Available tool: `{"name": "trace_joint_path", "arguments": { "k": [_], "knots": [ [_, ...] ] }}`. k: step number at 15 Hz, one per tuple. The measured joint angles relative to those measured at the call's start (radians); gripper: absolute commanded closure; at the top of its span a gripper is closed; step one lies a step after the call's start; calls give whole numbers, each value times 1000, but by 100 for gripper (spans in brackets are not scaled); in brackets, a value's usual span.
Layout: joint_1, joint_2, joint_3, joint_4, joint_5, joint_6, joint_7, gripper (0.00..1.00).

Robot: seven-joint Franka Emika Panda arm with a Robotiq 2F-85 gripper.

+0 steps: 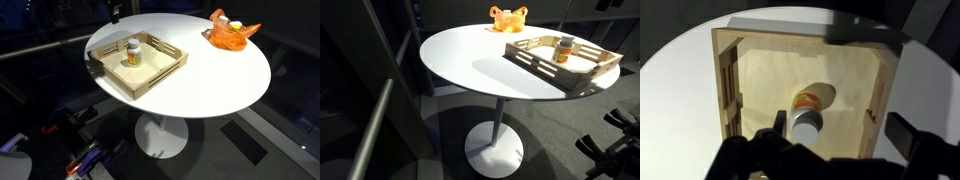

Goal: Remove the cap from the bottle in the crate and put it in the crate

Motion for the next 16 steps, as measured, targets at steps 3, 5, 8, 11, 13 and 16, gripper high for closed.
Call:
{"name": "trace_joint_path", "arguments": {
  "k": [3,5,8,11,13,16],
  "knots": [
    [-16,46,-4,21,-1,0,39,0],
    [-19,57,-4,33,-15,0,58,0],
    [-18,57,-4,40,-17,0,62,0],
    [-18,70,-4,41,-20,0,62,0],
    [-20,91,-4,44,-31,0,70,0],
    [-21,133,-5,62,-47,0,92,0]
  ]
}}
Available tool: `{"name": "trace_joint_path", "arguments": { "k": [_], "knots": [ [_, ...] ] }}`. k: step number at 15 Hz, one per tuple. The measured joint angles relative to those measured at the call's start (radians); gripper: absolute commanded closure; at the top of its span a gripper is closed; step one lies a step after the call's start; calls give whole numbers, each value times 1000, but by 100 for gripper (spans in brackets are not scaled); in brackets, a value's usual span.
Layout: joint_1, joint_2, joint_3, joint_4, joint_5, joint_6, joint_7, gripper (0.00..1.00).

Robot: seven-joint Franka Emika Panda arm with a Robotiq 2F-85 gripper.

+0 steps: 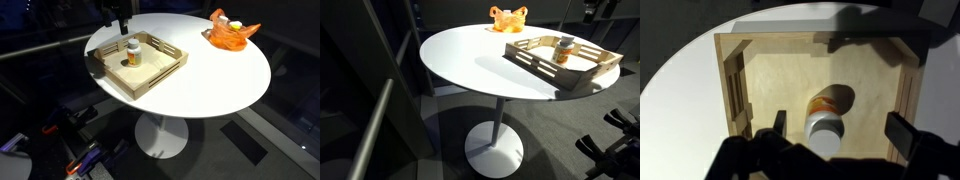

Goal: Remove the cap from the bottle in the crate and put it in the crate

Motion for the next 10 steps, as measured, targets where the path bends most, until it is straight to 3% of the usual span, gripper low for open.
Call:
{"name": "trace_joint_path", "arguments": {
  "k": [10],
  "knots": [
    [0,148,-10,104,-12,10,21,0]
  ]
}}
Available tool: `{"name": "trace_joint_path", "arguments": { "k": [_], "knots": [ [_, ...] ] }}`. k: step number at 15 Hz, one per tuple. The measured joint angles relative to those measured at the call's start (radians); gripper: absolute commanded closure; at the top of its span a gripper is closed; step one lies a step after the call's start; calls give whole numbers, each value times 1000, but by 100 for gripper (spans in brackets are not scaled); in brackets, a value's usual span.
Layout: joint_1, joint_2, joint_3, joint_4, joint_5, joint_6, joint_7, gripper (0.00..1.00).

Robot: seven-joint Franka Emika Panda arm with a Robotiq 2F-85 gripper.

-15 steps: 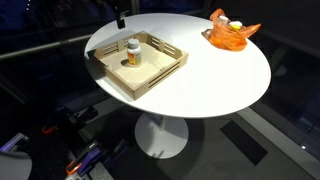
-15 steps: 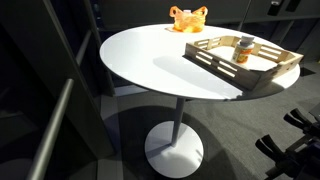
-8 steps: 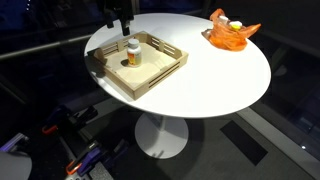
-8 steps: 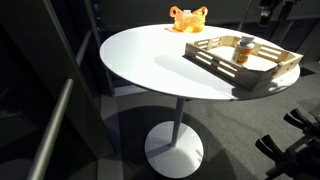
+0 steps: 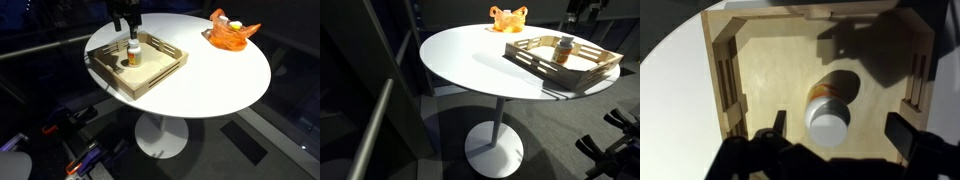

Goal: Remove the cap from the bottle in the crate and put it in the crate

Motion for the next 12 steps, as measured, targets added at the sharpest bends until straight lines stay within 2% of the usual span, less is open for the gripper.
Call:
{"name": "trace_joint_path", "arguments": {
  "k": [6,9,10,12],
  "knots": [
    [2,66,-9,42,0,0,0,0],
    [6,90,-13,58,0,0,0,6],
    [7,97,-13,62,0,0,0,12],
    [9,107,-15,67,0,0,0,17]
  ]
}}
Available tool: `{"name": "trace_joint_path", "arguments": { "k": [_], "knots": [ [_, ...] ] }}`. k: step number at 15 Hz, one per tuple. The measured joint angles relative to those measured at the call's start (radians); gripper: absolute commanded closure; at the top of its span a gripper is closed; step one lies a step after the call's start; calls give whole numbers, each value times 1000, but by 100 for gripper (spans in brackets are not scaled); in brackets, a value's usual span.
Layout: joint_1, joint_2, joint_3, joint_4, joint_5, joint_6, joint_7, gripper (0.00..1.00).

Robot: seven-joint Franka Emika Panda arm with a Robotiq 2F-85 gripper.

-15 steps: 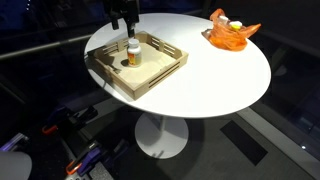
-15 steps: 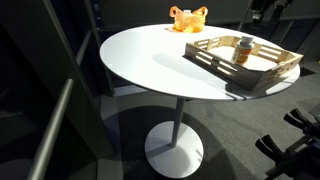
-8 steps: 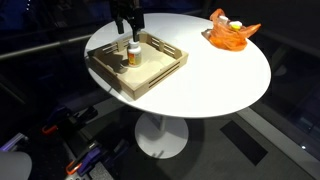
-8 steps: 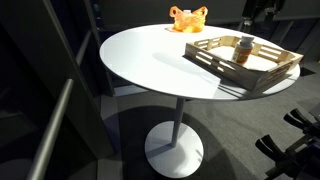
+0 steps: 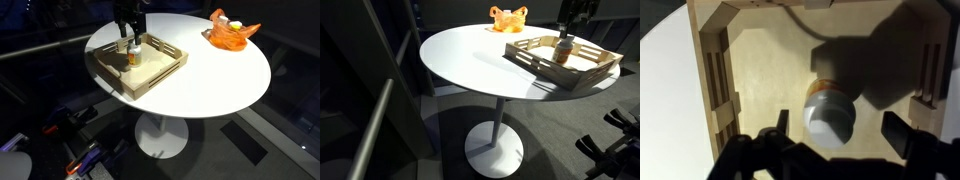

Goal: Remove the cap from the bottle in the crate and put it in the crate

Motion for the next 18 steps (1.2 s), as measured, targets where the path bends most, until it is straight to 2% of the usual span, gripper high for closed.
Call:
{"name": "trace_joint_path", "arguments": {
  "k": [1,2,4,5,7,8,9,10,11,13,14,18],
  "knots": [
    [1,4,0,2,0,0,0,25],
    [1,7,0,4,0,0,0,23],
    [2,11,-2,7,0,0,0,36],
    [3,13,-3,8,0,0,0,35],
    [4,14,-6,10,0,0,0,42],
    [4,16,-7,11,0,0,0,43],
    [4,17,-8,13,0,0,0,51],
    [4,18,-9,15,0,0,0,52],
    [4,19,-10,17,0,0,0,57],
    [4,20,-12,20,0,0,0,76],
    [4,20,-13,21,0,0,0,81],
    [4,20,-15,21,0,0,0,81]
  ]
}}
